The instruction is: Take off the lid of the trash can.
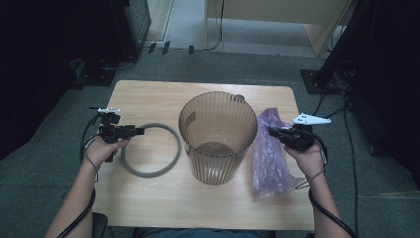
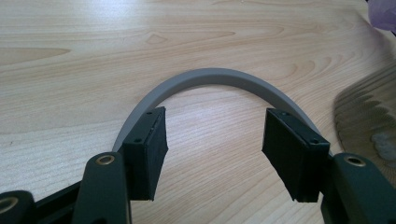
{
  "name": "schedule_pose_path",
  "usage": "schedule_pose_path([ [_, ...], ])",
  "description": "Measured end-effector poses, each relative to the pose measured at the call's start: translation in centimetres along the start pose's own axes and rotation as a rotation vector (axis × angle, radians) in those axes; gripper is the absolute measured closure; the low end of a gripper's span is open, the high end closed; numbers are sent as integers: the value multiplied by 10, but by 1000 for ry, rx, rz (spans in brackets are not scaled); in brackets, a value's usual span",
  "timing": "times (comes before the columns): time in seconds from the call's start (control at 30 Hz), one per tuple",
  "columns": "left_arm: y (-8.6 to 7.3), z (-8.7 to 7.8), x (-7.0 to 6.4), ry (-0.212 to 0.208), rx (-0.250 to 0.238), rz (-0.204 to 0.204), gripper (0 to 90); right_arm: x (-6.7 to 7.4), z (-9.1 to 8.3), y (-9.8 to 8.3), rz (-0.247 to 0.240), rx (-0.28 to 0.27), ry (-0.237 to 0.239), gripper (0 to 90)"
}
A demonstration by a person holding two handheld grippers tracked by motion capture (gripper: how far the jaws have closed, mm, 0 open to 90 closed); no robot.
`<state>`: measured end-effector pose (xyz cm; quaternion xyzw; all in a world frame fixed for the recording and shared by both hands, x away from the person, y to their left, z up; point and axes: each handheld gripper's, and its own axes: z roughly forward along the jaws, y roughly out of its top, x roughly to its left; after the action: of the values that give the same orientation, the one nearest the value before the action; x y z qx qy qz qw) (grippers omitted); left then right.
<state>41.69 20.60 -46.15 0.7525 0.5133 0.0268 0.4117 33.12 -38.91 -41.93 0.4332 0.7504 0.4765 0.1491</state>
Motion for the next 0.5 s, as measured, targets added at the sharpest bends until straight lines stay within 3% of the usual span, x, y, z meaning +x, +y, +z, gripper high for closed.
schedule_pose_path([
  [0.5, 1, -2, -3, -7, 1, 9, 390, 13, -6, 18, -27, -15, 10, 870],
])
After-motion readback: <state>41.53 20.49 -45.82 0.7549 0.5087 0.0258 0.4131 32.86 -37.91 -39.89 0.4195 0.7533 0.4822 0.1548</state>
